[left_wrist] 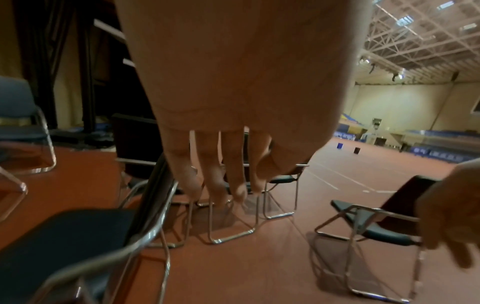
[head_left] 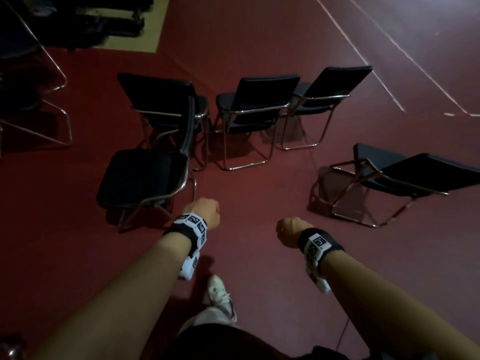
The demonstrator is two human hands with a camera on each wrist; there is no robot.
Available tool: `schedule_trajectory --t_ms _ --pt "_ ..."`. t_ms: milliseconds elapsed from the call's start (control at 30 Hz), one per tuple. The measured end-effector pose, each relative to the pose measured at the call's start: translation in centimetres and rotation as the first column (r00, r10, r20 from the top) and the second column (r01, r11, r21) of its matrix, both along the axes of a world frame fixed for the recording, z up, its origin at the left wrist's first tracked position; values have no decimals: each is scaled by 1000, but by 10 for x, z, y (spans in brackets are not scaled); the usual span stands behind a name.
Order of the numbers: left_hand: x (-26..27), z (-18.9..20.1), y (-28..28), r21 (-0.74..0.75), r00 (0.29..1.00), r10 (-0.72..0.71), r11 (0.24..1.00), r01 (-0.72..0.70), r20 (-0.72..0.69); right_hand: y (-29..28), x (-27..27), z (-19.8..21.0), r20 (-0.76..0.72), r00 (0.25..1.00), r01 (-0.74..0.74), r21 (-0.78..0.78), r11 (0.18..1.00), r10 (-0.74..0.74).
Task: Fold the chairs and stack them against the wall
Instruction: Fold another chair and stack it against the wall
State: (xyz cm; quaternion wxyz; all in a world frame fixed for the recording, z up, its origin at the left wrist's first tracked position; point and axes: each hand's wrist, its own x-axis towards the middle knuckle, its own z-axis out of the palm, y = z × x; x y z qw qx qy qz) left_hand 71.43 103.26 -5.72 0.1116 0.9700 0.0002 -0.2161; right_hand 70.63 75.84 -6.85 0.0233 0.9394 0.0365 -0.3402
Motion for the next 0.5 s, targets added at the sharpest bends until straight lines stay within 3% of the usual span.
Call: schedule_trajectory --t_ms 200,367,500 --pt "154 -3 10 -100 978 100 991 -83 184 -7 122 -13 -12 1000 25 -26 999 -25" --pt "234 -4 28 3 965 184 982 -188 189 -1 227 2 -14 1000 -25 -14 1000 25" --pt "281 -16 56 77 943 283 951 -299 176 32 321 -3 -32 987 -159 7 987 159"
